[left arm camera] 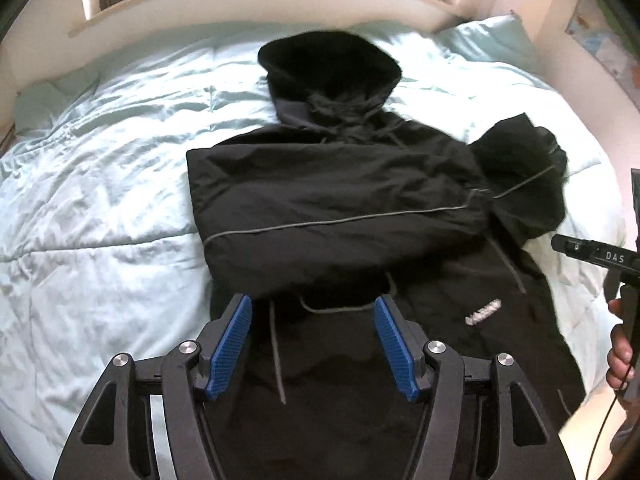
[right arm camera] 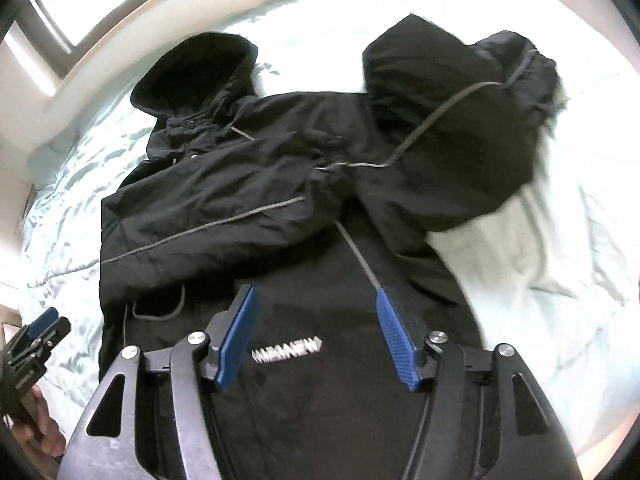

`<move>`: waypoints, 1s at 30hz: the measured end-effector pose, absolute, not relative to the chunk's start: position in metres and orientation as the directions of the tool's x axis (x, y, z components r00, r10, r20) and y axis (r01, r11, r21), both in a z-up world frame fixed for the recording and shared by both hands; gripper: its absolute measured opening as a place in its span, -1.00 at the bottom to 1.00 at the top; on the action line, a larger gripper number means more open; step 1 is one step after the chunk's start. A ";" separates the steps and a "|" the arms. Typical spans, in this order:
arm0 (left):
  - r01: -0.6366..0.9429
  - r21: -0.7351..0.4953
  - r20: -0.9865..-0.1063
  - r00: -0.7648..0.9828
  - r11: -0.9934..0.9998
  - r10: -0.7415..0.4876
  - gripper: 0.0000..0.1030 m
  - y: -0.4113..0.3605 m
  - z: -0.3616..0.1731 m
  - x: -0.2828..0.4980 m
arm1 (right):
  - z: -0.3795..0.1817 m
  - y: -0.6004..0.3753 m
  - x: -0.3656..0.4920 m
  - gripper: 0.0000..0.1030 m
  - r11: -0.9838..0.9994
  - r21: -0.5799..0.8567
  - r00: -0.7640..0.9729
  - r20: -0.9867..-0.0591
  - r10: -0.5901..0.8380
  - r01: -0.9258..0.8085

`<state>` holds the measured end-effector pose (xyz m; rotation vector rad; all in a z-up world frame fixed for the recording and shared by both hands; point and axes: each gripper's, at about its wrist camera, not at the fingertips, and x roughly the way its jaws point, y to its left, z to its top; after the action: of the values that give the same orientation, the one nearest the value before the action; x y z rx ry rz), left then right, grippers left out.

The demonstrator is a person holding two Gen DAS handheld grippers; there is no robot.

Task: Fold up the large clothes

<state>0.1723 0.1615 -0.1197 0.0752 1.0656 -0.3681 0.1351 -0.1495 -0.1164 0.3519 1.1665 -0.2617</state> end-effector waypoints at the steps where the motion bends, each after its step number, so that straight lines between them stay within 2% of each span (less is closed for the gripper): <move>1: 0.326 -0.112 -0.863 0.437 0.939 -0.254 0.28 0.157 -0.114 0.161 | -0.112 -0.155 0.129 0.24 0.914 0.143 0.382 -0.924 -0.014 0.379; 3: 0.306 -0.111 -0.860 0.447 0.946 -0.246 0.28 0.146 -0.106 0.145 | -0.104 -0.168 0.120 0.25 0.912 0.161 0.403 -0.915 -0.005 0.377; 7: 0.273 -0.142 -0.854 0.451 0.951 -0.257 0.28 0.110 -0.099 0.118 | -0.086 -0.209 0.106 0.44 0.913 0.168 0.438 -0.899 -0.013 0.371; 12: 0.254 -0.195 -0.856 0.426 0.947 -0.291 0.28 0.041 -0.101 0.102 | -0.073 -0.279 0.090 0.44 0.923 0.133 0.430 -0.902 -0.038 0.362; 19: 0.300 -0.184 -0.856 0.420 0.936 -0.303 0.28 -0.064 -0.102 0.107 | -0.061 -0.381 0.083 0.44 0.908 0.135 0.444 -0.894 -0.061 0.397; 25: 0.331 -0.177 -0.865 0.398 0.927 -0.307 0.28 -0.124 -0.100 0.133 | -0.058 -0.462 0.123 0.44 0.886 0.156 0.478 -0.874 -0.082 0.436; 30: 0.348 -0.147 -0.892 0.357 0.926 -0.275 0.28 -0.164 -0.122 0.165 | -0.085 -0.528 0.183 0.44 0.842 0.221 0.489 -0.870 -0.057 0.492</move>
<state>0.1651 -0.1635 -0.1216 0.0718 1.1365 -0.4024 0.1826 -0.5275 -0.0849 0.4817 1.0125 -0.3496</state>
